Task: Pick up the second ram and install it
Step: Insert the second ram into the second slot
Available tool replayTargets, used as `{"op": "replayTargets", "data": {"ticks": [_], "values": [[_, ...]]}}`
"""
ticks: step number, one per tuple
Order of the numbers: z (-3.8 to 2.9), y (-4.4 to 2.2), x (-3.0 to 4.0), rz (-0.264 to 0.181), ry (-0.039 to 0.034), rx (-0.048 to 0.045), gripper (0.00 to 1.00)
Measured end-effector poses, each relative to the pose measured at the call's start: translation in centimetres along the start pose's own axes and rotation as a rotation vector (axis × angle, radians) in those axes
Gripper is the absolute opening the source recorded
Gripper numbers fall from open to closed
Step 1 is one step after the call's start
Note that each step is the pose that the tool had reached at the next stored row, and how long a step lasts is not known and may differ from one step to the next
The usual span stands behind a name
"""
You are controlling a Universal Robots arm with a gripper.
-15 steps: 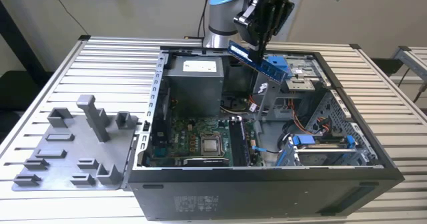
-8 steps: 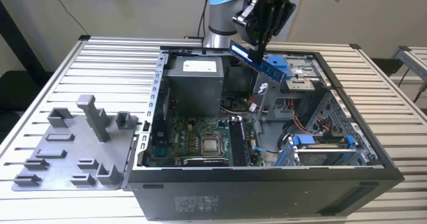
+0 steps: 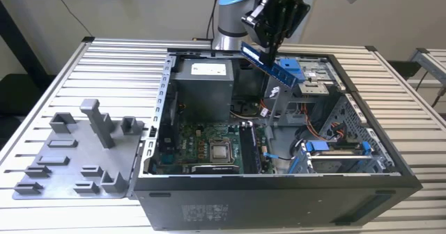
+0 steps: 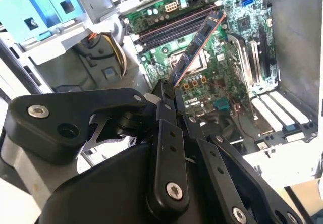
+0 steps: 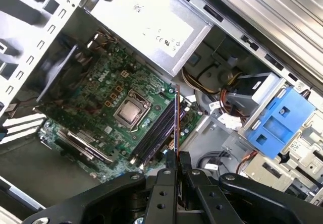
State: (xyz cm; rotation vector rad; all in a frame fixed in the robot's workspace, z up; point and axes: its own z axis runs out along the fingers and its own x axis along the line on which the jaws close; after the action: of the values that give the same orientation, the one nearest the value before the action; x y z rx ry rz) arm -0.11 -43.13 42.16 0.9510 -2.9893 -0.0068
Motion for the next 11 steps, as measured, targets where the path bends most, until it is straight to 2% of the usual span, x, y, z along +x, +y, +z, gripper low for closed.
{"op": "replayTargets", "data": {"ticks": [3,11], "values": [[0.01,0.00,0.00,0.030,-0.0002,-0.0002,0.14],[0.05,0.00,0.00,0.150,-0.0008,-0.0005,0.14]]}}
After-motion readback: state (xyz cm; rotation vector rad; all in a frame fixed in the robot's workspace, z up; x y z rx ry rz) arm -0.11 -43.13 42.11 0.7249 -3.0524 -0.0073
